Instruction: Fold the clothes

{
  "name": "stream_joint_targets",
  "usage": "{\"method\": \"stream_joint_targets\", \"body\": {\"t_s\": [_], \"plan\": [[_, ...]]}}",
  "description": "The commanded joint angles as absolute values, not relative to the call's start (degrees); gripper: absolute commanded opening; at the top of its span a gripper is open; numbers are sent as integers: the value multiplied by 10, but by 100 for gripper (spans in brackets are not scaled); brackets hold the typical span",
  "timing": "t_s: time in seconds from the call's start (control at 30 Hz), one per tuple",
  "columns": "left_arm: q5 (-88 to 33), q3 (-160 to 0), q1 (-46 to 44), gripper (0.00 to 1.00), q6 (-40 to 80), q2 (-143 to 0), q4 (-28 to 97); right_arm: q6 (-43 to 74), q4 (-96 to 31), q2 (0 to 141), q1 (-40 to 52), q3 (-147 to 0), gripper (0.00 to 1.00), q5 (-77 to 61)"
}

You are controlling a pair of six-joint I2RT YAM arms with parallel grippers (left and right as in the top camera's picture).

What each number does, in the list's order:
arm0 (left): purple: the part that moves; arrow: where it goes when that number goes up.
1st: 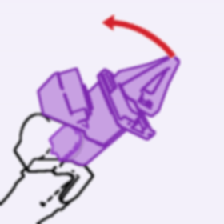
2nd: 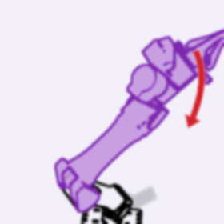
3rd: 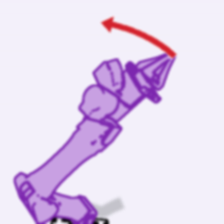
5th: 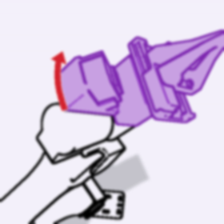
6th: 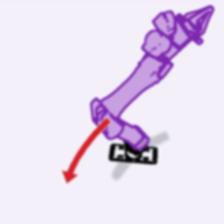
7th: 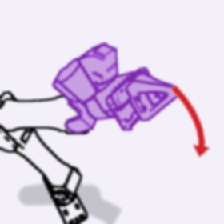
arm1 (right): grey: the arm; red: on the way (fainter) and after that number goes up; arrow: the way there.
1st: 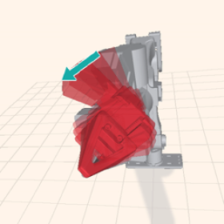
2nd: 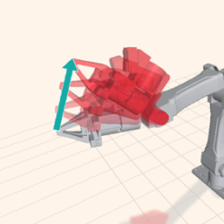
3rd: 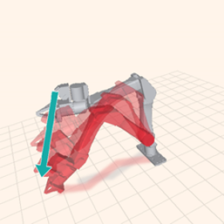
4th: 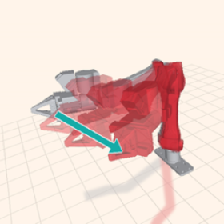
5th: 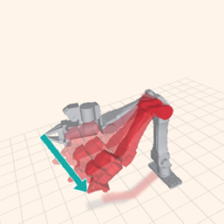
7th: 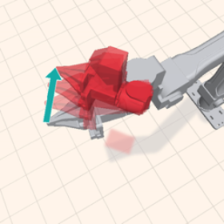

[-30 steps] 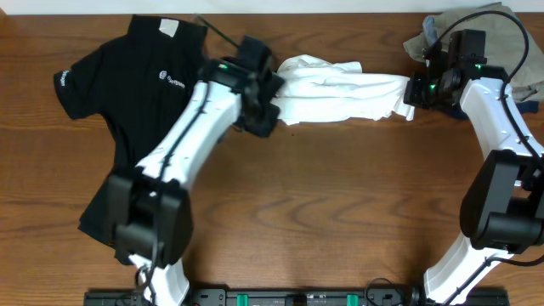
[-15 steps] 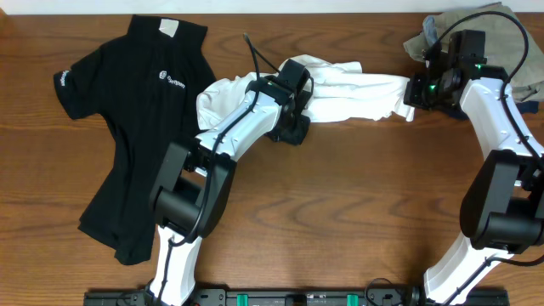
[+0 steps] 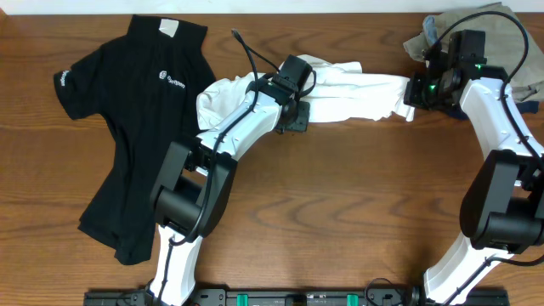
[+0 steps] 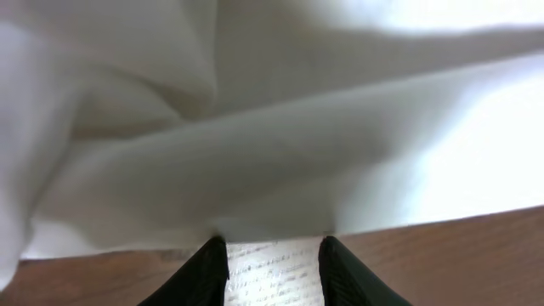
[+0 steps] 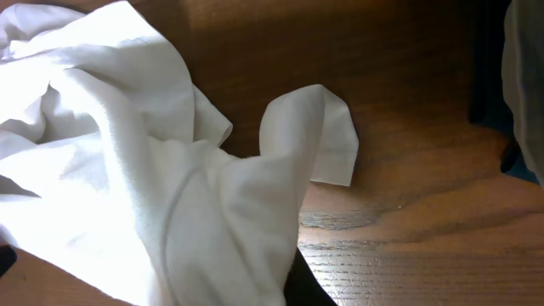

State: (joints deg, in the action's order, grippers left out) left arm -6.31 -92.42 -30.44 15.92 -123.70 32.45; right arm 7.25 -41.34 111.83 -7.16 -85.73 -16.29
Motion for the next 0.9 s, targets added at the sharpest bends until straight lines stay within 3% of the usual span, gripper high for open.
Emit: {"method": "stream_joint_targets", "body": {"t_s": [0.0, 0.53, 0.7, 0.87], "plan": [[-48, -923, -303, 37, 182, -1248, 321, 76, -414, 1124, -67, -863, 3, -165], [-31, -923, -302, 29, 199, -1283, 314, 76, -411, 1124, -67, -863, 3, -165], [-28, -923, -302, 31, 198, -1283, 306, 71, -410, 1124, -67, -863, 3, -164], [-18, -923, -302, 40, 198, -1283, 293, 68, -409, 1124, -67, -863, 3, -165]]}}
